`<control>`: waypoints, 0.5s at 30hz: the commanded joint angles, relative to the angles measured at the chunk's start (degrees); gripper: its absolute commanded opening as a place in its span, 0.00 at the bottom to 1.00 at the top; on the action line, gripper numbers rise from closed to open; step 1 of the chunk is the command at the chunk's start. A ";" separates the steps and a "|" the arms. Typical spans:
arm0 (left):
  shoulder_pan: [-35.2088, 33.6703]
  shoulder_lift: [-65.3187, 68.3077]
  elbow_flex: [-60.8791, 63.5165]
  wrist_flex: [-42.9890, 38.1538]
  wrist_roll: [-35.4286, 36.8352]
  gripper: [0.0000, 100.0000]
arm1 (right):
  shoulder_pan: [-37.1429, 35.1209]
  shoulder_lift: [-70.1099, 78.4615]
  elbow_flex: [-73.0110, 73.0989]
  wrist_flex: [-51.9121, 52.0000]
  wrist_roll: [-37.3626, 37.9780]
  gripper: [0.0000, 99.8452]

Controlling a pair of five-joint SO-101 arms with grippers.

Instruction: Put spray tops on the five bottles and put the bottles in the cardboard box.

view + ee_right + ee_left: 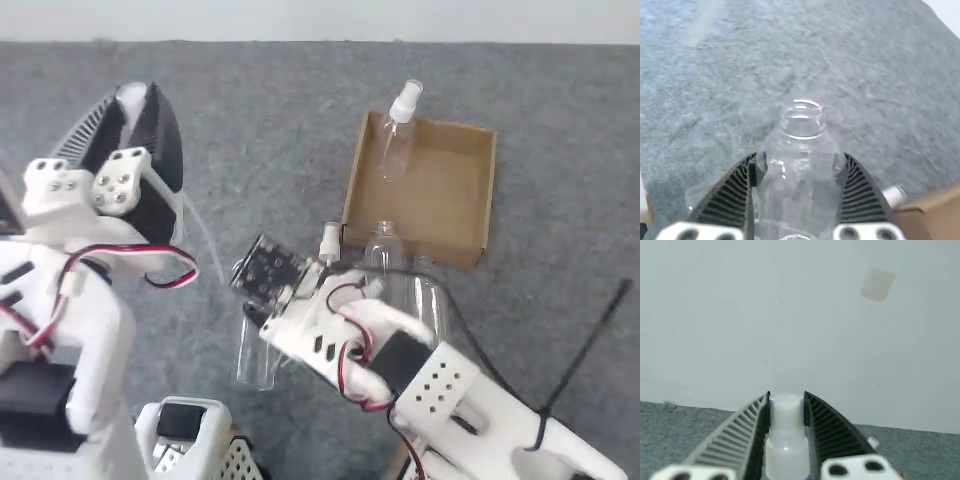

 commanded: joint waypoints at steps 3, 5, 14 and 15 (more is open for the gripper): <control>0.26 0.26 5.76 -5.80 0.70 0.01 | -1.01 -7.78 5.19 -11.56 0.88 0.01; 0.26 0.35 6.99 -6.15 0.70 0.01 | -0.92 -10.33 6.95 -12.26 0.88 0.01; 0.26 0.70 9.01 -9.85 0.70 0.01 | -0.92 -15.69 11.60 -12.70 0.88 0.01; 0.26 0.70 9.10 -9.76 0.70 0.01 | -0.92 -15.69 11.60 -12.70 0.88 0.01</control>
